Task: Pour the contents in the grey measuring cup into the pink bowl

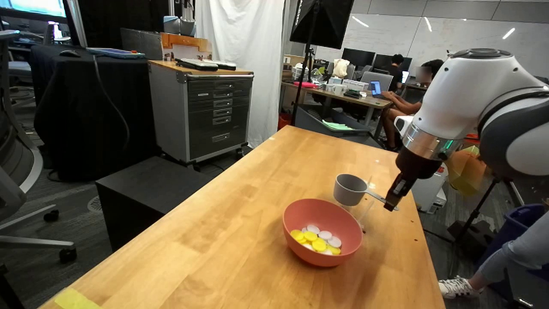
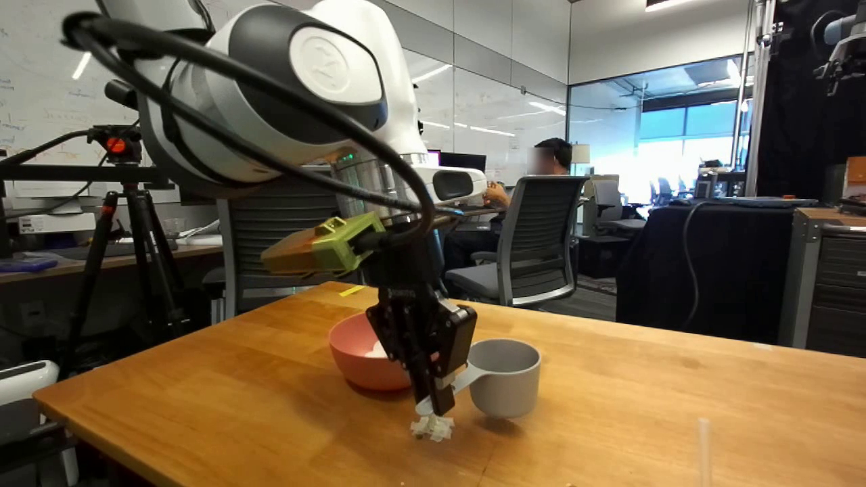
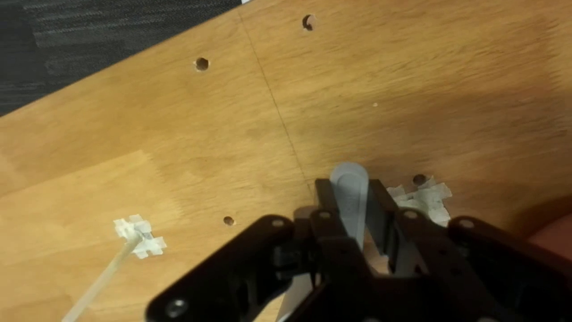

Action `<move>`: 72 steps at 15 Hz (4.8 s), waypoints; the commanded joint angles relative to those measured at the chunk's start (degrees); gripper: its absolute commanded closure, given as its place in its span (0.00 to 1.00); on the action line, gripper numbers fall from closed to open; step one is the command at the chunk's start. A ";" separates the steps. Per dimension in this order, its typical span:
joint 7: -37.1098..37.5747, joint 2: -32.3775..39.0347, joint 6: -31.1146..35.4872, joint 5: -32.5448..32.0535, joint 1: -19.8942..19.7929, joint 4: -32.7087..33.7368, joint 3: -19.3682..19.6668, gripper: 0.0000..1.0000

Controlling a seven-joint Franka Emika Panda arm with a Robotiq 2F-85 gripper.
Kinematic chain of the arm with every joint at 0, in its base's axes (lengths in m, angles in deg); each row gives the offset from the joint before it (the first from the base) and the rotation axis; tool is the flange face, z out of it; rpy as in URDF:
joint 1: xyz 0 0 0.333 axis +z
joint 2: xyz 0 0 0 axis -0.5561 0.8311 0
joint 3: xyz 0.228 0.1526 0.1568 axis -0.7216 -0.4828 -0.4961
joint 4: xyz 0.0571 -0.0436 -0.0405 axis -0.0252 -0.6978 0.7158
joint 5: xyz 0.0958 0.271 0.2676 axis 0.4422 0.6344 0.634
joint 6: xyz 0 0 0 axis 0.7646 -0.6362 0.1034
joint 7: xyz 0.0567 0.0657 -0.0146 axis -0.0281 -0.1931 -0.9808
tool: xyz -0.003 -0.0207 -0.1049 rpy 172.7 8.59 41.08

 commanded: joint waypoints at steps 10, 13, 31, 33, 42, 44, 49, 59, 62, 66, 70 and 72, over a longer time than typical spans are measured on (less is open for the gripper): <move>21.33 -6.98 -3.13 -30.70 10.70 -2.16 4.28 0.94; 27.58 -9.85 -5.03 -38.93 11.65 -2.82 4.42 0.94; 58.60 -13.69 -28.48 -70.54 9.19 -9.15 -12.72 0.94; 59.91 -13.04 -31.77 -70.88 9.03 -9.41 -15.30 0.94; 63.75 -9.01 -46.25 -74.58 9.44 -9.66 -21.26 0.94; 64.56 -8.11 -48.88 -75.77 9.54 -9.71 -21.92 0.94; 66.76 -4.56 -56.63 -79.39 10.24 -10.03 -23.91 0.94; 69.45 5.14 -75.96 -85.59 10.75 -9.54 -26.79 0.94; 69.12 7.93 -81.39 -85.87 10.75 -8.95 -26.88 0.94; 68.72 11.32 -88.25 -87.03 10.86 -8.21 -26.93 0.94; 68.60 14.06 -92.97 -86.97 10.93 -7.55 -27.42 0.94; 68.49 15.23 -94.63 -86.99 10.96 -7.11 -27.75 0.94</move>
